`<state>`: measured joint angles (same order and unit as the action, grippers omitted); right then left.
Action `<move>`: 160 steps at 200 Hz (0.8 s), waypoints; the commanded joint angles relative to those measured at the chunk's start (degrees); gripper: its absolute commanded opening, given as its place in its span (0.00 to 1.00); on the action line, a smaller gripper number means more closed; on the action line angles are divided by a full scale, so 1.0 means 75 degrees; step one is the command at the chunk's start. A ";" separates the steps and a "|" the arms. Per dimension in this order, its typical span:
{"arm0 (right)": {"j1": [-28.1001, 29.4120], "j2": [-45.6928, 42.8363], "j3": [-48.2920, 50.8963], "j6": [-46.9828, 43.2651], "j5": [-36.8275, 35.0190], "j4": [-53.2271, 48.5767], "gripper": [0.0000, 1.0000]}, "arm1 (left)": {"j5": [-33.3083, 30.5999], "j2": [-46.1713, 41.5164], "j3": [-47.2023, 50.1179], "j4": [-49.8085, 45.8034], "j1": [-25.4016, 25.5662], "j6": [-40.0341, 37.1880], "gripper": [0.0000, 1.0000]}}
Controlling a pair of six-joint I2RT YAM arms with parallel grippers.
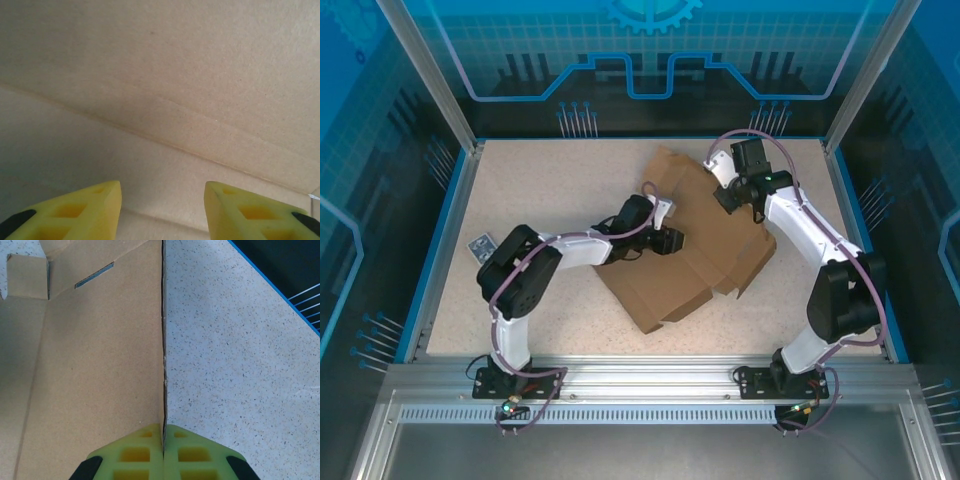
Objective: Fold the paper box
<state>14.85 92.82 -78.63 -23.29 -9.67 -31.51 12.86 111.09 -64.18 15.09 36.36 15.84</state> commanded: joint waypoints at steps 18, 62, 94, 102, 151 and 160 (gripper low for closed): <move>-0.0092 0.0000 0.0086 0.0175 0.0054 0.0039 0.00 | -0.0263 0.0656 -0.0484 0.0136 0.0166 -0.0701 0.45; -0.0104 -0.0035 0.0099 0.0219 0.0052 0.0055 0.00 | -0.0294 0.0912 -0.0410 0.0070 0.0291 -0.0764 0.36; -0.0084 -0.0172 0.0162 0.0404 0.0389 0.0169 0.00 | -0.0366 0.1127 -0.0338 0.0244 0.0308 -0.0705 0.32; -0.0052 -0.0229 0.0178 0.0469 0.0492 0.0142 0.00 | -0.0396 0.1181 -0.0325 0.0322 0.0308 -0.0670 0.32; 0.0514 -0.0854 0.0628 0.1112 0.0734 0.0283 0.00 | -0.0453 0.1560 -0.0366 0.0804 0.0342 -0.0508 0.29; 0.0682 -0.0972 0.0767 0.1192 0.0676 0.0349 0.00 | -0.0476 0.1624 -0.0372 0.0900 0.0343 -0.0472 0.29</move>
<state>16.86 89.01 -75.18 -17.93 -5.72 -29.85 10.02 120.55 -66.83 20.32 38.11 11.68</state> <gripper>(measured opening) 0.053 0.291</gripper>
